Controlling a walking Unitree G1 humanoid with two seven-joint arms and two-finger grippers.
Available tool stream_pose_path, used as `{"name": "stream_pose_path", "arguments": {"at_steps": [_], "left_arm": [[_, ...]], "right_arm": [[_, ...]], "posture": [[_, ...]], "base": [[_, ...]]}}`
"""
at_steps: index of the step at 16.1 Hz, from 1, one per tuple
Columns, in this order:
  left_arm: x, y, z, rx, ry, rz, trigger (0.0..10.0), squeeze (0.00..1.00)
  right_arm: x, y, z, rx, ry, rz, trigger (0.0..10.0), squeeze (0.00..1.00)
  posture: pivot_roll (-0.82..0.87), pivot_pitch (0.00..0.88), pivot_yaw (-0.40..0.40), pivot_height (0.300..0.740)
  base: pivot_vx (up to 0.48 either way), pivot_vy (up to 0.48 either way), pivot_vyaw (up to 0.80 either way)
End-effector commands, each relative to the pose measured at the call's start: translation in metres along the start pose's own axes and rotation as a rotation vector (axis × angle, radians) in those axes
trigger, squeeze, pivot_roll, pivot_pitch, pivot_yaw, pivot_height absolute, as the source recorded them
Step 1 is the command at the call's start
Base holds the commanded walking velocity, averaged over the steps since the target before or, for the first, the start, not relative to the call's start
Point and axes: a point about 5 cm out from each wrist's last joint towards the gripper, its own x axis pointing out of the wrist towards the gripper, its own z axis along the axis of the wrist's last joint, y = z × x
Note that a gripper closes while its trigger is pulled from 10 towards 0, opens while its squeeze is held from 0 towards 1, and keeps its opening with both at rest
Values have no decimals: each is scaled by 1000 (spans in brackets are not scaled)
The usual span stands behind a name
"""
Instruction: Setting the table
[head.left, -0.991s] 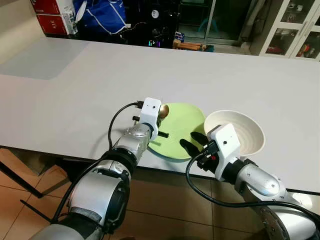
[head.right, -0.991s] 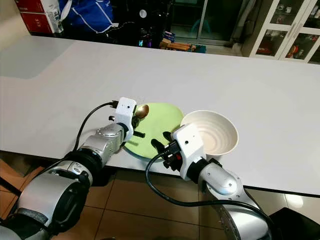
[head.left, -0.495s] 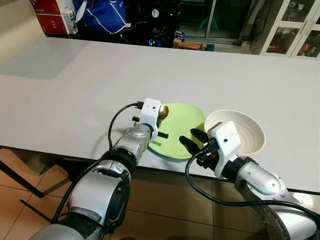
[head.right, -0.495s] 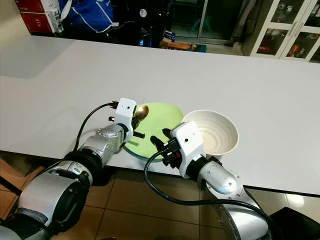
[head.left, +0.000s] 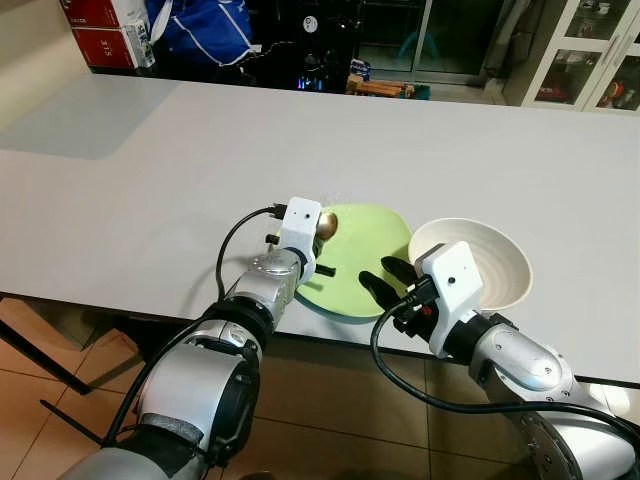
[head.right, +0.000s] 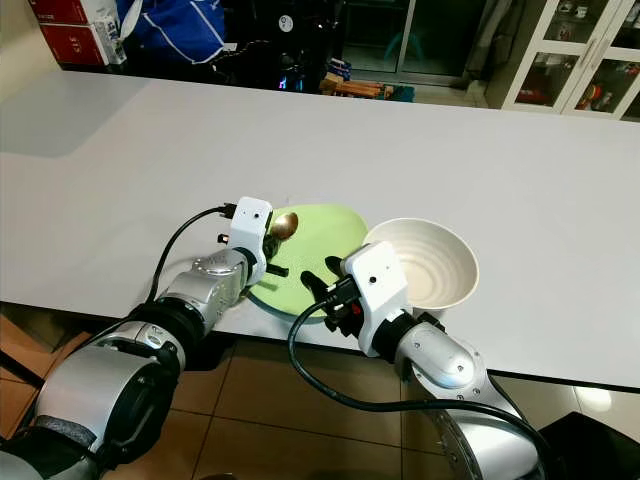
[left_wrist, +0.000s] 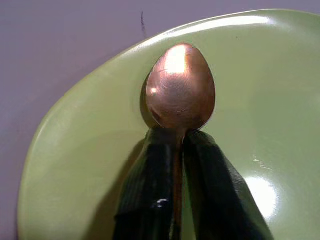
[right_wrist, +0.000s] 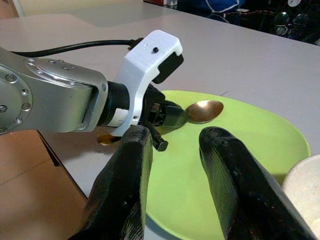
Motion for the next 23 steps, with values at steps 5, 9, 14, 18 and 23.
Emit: {"name": "stream_pose_path", "arguments": {"at_steps": [5,9,14,18,23], "left_arm": [[1,-2,13,25,-31,0,10000,675],[1,-4,17,19,-46,-4,10000,925],[-1,1,38,12,-126,40,10000,0],[-30,13,92,162,-498,67,10000,0],[-100,31,86,320,-678,201,10000,0]], "right_arm": [[1,-2,4,-28,0,-4,10000,0],[1,-3,2,-28,0,-6,10000,0],[1,-3,0,-28,-1,-5,10000,0],[3,-12,14,-8,-109,-97,10000,0],[10,-17,32,69,-241,-209,10000,0]], "posture": [[-29,0,41,740],[-28,0,40,740],[-26,0,41,740],[-29,0,53,740],[0,0,36,740]], "base": [[0,0,0],[0,0,0],[0,0,0],[0,0,0],[0,0,778]]}}
